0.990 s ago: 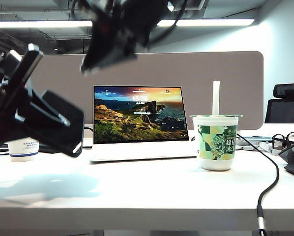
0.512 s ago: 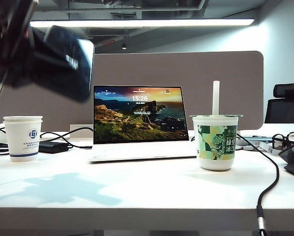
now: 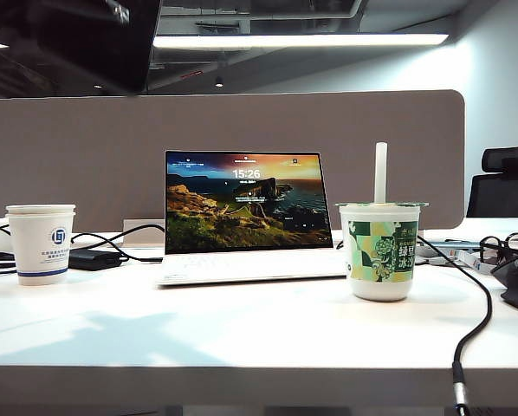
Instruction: Pick up the black phone, pick up the charger plug, insert the charger plug into the phone's charging port, and finally place the connected phone back on the desk.
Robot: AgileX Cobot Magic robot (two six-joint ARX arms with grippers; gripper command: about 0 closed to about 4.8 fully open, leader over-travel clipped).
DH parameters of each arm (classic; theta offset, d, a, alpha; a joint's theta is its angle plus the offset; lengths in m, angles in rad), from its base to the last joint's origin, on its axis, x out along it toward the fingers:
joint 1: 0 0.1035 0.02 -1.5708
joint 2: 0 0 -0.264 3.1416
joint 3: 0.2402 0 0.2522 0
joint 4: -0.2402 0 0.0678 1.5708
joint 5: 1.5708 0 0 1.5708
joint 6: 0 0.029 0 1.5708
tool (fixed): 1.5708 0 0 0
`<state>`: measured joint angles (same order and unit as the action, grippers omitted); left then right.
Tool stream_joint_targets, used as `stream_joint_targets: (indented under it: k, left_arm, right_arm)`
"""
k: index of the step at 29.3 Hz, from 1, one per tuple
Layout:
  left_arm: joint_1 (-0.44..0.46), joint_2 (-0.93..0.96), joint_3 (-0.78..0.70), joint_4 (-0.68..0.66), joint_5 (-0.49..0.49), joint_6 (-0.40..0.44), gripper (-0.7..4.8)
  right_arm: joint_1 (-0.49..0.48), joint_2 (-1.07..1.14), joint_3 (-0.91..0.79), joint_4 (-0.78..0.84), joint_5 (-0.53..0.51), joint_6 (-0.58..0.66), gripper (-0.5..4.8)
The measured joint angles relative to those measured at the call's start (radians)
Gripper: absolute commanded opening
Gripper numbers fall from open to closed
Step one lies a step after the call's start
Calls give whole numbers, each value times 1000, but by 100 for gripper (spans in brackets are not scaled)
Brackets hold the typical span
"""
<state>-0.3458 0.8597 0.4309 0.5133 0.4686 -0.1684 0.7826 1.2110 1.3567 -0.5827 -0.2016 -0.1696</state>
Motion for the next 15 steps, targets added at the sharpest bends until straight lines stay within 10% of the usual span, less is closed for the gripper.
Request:
stream_joint_targets:
  k: [15]
  left_arm:
    - [-1,-6,130,-125,1,188,-6]
  right_arm:
    - [-3,-72,0,-225,71,184,-5]
